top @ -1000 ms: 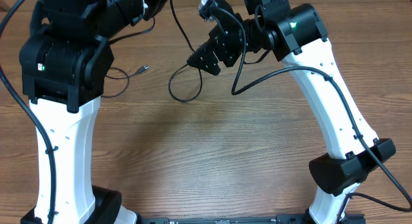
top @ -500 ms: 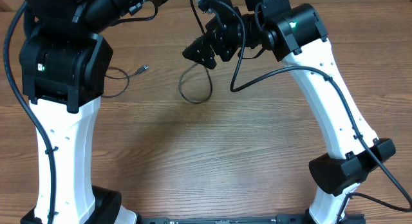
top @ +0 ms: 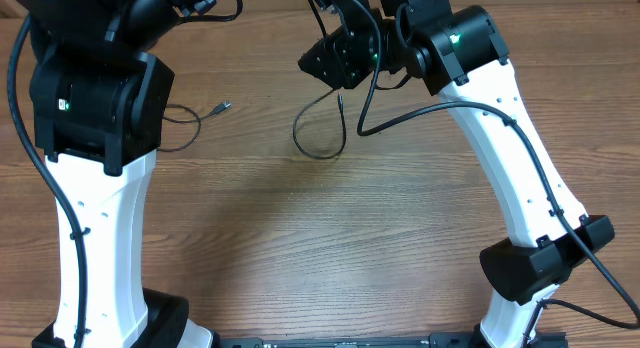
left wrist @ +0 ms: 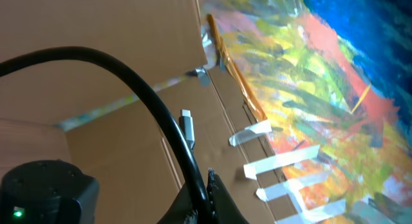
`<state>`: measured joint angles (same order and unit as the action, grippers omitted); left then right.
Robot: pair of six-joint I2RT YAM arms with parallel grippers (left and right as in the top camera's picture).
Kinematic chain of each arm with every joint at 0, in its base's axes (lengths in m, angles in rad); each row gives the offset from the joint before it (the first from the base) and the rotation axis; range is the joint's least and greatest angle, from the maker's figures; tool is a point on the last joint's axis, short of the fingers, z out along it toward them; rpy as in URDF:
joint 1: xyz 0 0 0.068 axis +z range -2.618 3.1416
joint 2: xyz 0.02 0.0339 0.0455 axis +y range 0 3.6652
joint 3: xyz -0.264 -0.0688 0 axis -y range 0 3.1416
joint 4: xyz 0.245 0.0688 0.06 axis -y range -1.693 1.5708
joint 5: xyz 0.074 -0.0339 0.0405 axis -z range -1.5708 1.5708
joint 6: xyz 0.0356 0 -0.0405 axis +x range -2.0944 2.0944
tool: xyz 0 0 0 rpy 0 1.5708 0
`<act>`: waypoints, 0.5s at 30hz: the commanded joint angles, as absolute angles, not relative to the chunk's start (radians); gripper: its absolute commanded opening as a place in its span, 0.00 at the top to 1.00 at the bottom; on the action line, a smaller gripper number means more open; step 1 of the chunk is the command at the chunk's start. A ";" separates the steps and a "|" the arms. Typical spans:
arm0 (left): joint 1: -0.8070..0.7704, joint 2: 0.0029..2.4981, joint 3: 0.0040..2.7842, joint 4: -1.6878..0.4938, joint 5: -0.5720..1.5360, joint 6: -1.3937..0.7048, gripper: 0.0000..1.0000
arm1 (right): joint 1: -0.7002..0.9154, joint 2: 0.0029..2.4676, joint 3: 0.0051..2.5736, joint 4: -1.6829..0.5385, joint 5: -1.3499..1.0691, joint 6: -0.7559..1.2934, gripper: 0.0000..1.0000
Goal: Untangle cables
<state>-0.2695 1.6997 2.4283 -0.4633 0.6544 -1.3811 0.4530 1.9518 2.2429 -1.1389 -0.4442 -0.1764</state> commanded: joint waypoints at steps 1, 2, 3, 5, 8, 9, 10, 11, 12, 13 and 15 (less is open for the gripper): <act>-0.227 1.686 2.445 -0.456 0.656 -1.392 0.96 | 0.448 1.943 2.243 -1.137 -0.373 -0.135 0.48; -0.220 1.686 2.445 -0.456 0.659 -1.393 0.96 | 0.446 1.943 2.243 -1.138 -0.370 -0.133 0.49; -0.212 1.686 2.445 -0.455 0.665 -1.401 0.96 | 0.445 1.943 2.243 -1.139 -0.370 -0.134 0.52; -0.200 1.686 2.445 -0.455 0.674 -1.423 0.96 | 0.443 1.943 2.243 -1.139 -0.370 -0.130 0.56; -0.196 1.686 2.445 -0.455 0.674 -1.423 0.96 | 0.443 1.943 2.243 -1.137 -0.370 -0.130 0.71; -0.196 1.686 2.445 -0.455 0.674 -1.423 0.96 | 0.443 1.943 2.243 -1.137 -0.370 -0.130 0.76; -0.196 1.686 2.445 -0.455 0.674 -1.423 0.96 | 0.443 1.943 2.243 -1.136 -0.370 -0.130 0.78; -0.196 1.686 2.445 -0.455 0.674 -1.423 0.96 | 0.443 1.943 2.243 -1.136 -0.370 -0.130 0.80; -0.196 1.686 2.445 -0.455 0.673 -1.423 0.96 | 0.443 1.943 2.243 -1.136 -0.370 -0.130 0.80; -0.196 1.686 2.445 -0.453 0.673 -1.423 0.96 | 0.443 1.943 2.243 -1.136 -0.370 -0.130 0.81; -0.192 1.686 2.445 -0.450 0.673 -1.423 0.96 | 0.443 1.943 2.243 -1.138 -0.370 -0.130 0.82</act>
